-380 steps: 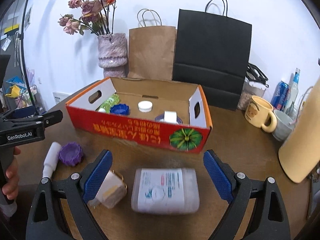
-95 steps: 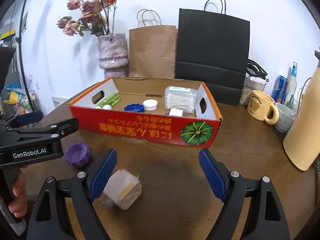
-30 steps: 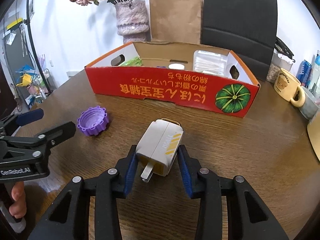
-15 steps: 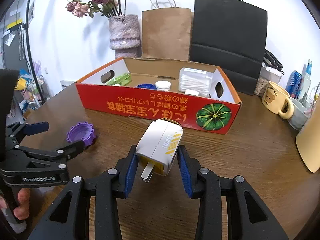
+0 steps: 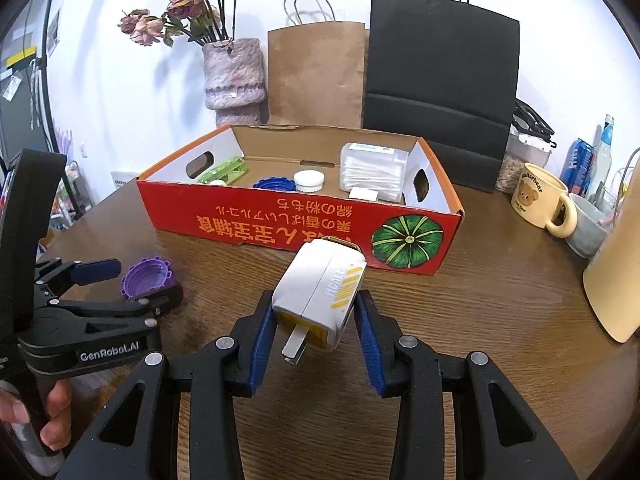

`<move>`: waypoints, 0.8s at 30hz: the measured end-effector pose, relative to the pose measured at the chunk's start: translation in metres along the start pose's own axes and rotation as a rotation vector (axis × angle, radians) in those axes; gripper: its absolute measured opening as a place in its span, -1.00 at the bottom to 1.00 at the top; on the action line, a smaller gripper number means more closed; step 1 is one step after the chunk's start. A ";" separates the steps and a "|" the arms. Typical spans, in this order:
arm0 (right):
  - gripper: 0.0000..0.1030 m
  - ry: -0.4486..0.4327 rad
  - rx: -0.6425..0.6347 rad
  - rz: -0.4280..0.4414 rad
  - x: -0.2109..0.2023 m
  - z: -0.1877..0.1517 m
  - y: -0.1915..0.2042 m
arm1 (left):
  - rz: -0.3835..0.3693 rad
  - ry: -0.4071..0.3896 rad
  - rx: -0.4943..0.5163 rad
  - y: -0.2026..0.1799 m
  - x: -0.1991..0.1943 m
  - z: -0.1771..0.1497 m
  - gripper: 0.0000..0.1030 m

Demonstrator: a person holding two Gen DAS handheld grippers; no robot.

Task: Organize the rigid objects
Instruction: 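Grasp the white plug adapter with the right tool while the left tool grasps the purple cap, then carry the purple cap and white plug adapter with both tools into the box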

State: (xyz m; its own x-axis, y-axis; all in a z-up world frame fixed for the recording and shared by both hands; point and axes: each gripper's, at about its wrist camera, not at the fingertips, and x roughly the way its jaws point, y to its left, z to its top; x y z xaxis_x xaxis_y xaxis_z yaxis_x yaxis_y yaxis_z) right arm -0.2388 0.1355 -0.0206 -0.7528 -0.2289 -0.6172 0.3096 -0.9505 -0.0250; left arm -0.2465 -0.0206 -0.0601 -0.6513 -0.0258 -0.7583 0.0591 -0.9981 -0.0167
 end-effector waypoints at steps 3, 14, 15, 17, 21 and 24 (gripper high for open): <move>-0.16 -0.005 0.002 -0.002 -0.001 0.000 0.000 | -0.017 0.001 0.003 -0.001 -0.001 0.000 -0.02; -0.16 -0.036 0.005 -0.013 -0.008 0.004 -0.001 | -0.016 -0.081 0.014 -0.005 -0.022 0.005 -0.02; -0.16 -0.040 0.005 -0.015 -0.009 0.005 0.000 | -0.025 -0.087 0.013 -0.004 -0.024 0.006 -0.02; -0.16 -0.045 0.006 -0.014 -0.010 0.006 0.000 | -0.026 -0.101 0.011 -0.004 -0.029 0.009 -0.02; -0.16 -0.067 0.013 -0.011 -0.015 0.011 0.000 | -0.026 -0.145 0.010 -0.006 -0.041 0.016 -0.02; -0.16 -0.087 0.017 -0.012 -0.018 0.015 0.002 | -0.028 -0.174 0.008 -0.006 -0.050 0.020 -0.02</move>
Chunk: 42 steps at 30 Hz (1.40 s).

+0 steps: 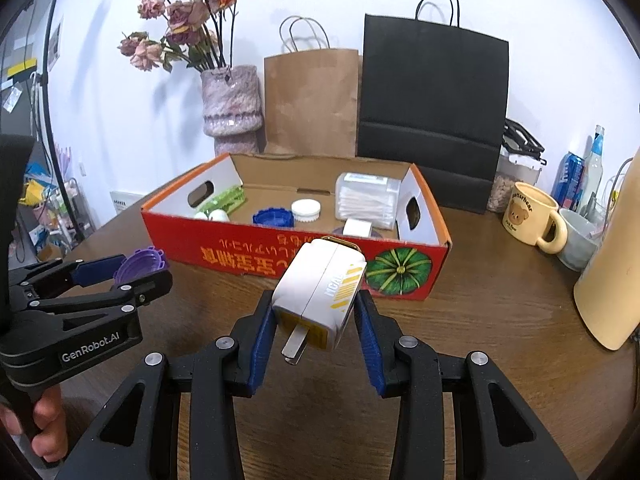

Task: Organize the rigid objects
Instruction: 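Carry the purple cap and white plug adapter with both tools into the box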

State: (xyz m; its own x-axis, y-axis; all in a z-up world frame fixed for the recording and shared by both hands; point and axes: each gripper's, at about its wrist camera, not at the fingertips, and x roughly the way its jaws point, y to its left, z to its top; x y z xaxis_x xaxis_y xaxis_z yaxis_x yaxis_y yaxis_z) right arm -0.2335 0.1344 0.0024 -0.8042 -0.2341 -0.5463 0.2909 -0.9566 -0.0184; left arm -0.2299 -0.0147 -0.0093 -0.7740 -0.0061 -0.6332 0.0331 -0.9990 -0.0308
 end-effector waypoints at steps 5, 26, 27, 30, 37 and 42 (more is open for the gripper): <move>-0.16 -0.020 -0.001 0.000 -0.001 0.007 0.005 | 0.007 -0.038 -0.009 0.002 -0.009 0.011 -0.02; -0.16 -0.087 0.025 0.012 0.025 0.055 0.012 | 0.018 -0.130 -0.072 0.015 -0.001 0.066 -0.02; -0.16 -0.089 0.026 0.011 0.027 0.056 0.012 | 0.019 -0.133 -0.073 0.015 0.001 0.069 -0.02; -0.16 -0.087 0.029 0.013 0.037 0.061 0.012 | 0.025 -0.135 -0.076 0.015 0.007 0.075 -0.02; -0.16 -0.084 0.031 0.015 0.057 0.072 0.009 | 0.035 -0.134 -0.072 0.014 0.023 0.086 -0.02; -0.16 -0.081 0.025 0.014 0.068 0.077 0.008 | 0.039 -0.140 -0.066 0.012 0.034 0.095 -0.02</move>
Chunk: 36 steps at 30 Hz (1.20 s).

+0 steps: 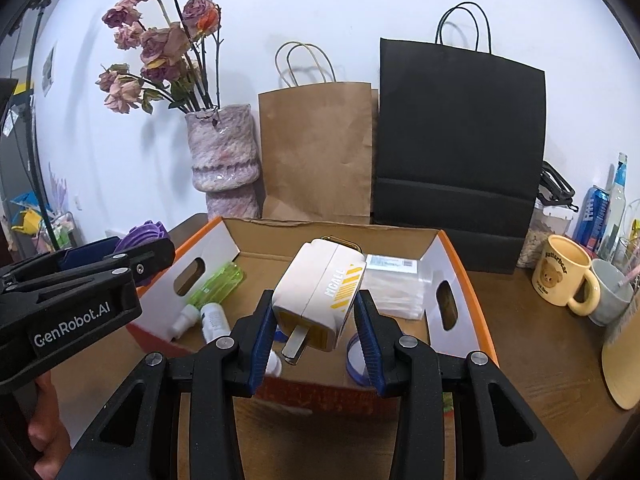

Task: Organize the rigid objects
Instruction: 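Carry the purple cap and white plug adapter with both tools into the box, then open both tools to drop the purple cap and plug adapter in the box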

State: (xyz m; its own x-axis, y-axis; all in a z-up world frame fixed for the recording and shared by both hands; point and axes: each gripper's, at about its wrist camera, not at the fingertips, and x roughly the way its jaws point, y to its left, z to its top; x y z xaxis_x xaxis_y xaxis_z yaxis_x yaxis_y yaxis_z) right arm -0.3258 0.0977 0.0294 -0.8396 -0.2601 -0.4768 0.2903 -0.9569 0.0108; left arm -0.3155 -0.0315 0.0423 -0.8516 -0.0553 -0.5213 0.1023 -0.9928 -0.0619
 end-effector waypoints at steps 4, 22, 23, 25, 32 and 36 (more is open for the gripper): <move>-0.16 0.005 -0.010 -0.002 0.013 0.004 -0.001 | 0.009 0.003 0.001 -0.001 0.012 0.004 -0.02; -0.16 0.026 -0.045 -0.010 0.054 0.015 -0.013 | 0.046 0.013 0.037 -0.003 0.057 0.019 -0.02; -0.16 0.027 -0.047 -0.011 0.055 0.015 -0.013 | 0.047 0.014 0.039 -0.002 0.059 0.019 -0.02; -0.16 0.032 -0.052 -0.012 0.059 0.015 -0.014 | 0.051 0.020 0.044 -0.002 0.064 0.019 -0.02; -0.15 0.054 -0.052 -0.013 0.065 0.013 -0.018 | 0.061 0.034 0.054 -0.001 0.073 0.016 -0.02; -0.14 0.070 -0.053 -0.012 0.066 0.011 -0.019 | 0.067 0.033 0.058 -0.001 0.074 0.015 0.00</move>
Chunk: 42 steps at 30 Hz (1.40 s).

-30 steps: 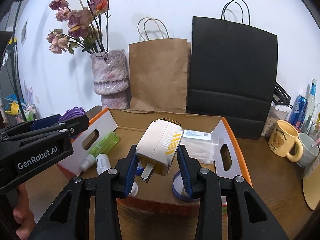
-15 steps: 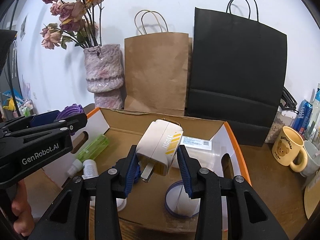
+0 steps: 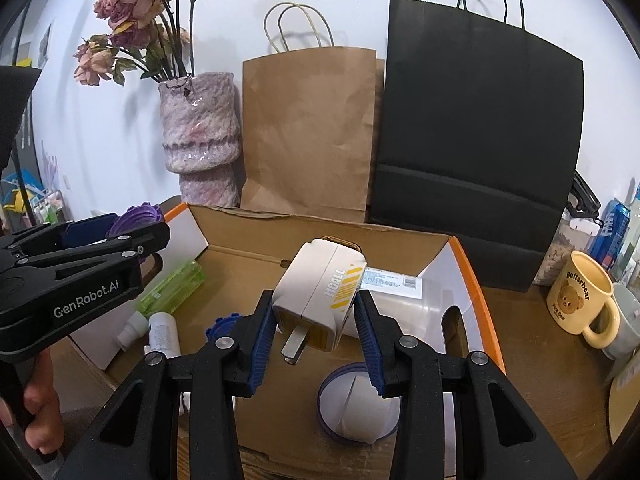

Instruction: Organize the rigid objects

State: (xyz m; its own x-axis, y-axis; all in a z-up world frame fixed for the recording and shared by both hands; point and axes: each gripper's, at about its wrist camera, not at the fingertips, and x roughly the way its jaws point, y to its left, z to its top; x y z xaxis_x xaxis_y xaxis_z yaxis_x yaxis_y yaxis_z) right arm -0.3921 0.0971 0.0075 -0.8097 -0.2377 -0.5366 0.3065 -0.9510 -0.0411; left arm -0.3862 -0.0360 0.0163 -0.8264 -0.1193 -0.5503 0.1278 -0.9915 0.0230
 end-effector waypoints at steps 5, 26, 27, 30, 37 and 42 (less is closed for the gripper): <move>0.79 -0.018 0.007 -0.048 -0.005 0.000 -0.003 | 0.022 -0.020 -0.010 0.004 -0.001 -0.001 0.88; 0.79 -0.051 0.023 -0.059 -0.020 0.003 -0.010 | 0.013 -0.047 -0.053 0.017 -0.015 0.001 1.00; 0.79 -0.054 0.024 -0.060 -0.022 0.003 -0.011 | 0.011 -0.050 -0.054 0.018 -0.017 0.000 1.00; 0.79 -0.063 0.033 -0.055 -0.029 0.003 -0.014 | 0.009 -0.059 -0.051 0.018 -0.023 -0.001 1.00; 0.79 -0.083 0.030 -0.051 -0.054 -0.002 -0.015 | -0.003 -0.081 -0.044 0.020 -0.044 -0.009 1.00; 0.79 -0.092 0.014 -0.045 -0.075 -0.011 -0.008 | -0.010 -0.087 -0.043 0.024 -0.061 -0.019 1.00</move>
State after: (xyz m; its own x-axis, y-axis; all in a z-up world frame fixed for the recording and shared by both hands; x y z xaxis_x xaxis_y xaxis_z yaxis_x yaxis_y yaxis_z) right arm -0.3285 0.1247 0.0386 -0.8649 -0.2115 -0.4552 0.2627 -0.9635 -0.0514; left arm -0.3221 -0.0512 0.0350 -0.8722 -0.1154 -0.4754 0.1414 -0.9898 -0.0192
